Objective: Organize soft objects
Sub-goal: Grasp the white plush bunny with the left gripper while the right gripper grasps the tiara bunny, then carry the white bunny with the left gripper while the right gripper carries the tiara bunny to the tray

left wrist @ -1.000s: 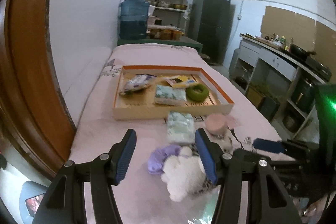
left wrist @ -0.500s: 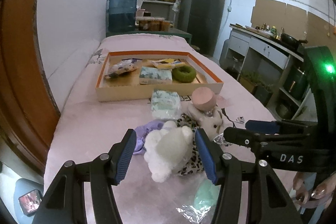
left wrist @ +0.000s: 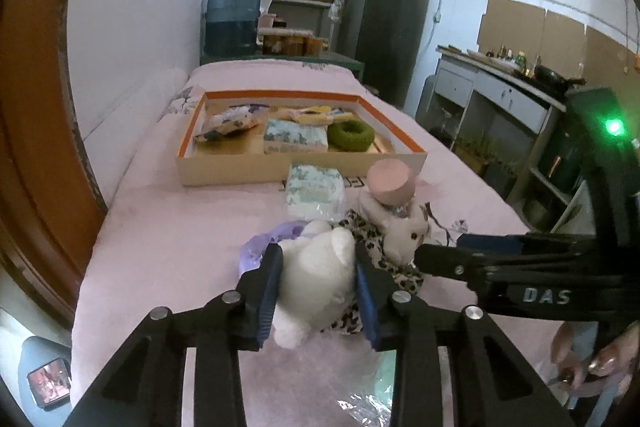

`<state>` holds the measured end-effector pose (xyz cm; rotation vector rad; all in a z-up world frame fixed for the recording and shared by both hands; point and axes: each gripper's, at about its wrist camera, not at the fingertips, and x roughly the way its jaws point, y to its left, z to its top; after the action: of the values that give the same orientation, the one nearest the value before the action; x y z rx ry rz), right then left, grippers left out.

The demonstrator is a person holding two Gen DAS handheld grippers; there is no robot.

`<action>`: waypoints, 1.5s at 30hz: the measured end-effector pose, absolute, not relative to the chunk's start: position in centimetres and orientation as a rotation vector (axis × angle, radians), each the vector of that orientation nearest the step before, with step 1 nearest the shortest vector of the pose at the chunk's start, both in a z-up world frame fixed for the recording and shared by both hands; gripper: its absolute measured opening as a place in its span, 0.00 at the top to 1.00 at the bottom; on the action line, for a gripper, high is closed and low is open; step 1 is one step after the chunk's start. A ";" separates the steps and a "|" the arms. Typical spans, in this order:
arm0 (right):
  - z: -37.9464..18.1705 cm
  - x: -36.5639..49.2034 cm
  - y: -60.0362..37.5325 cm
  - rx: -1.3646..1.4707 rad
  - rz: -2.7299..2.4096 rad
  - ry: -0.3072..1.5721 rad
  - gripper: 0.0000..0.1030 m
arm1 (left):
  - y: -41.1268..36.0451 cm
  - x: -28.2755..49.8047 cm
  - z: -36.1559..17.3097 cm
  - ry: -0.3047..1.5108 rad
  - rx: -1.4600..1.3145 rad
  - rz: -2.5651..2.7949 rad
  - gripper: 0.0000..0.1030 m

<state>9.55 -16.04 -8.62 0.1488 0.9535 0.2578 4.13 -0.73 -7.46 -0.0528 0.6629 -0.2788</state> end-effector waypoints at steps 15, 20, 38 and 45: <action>-10.3 12.3 -15.5 0.206 0.278 1.015 0.53 | 1.6 3.7 -4.5 0.571 -0.124 -0.256 0.67; -9.8 12.1 -16.0 0.229 0.288 0.995 0.62 | 2.2 3.8 -4.0 0.559 -0.135 -0.244 0.67; -4.8 8.3 -17.8 0.207 0.325 0.888 0.65 | 2.0 3.1 -1.4 0.496 -0.119 -0.249 0.67; -2.9 7.8 -18.4 0.198 0.327 0.842 0.65 | 1.8 3.7 0.1 0.477 -0.100 -0.241 0.67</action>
<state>7.76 -18.40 -2.93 0.1980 0.8416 0.3269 3.72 1.83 0.06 -0.0995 0.4770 -0.2407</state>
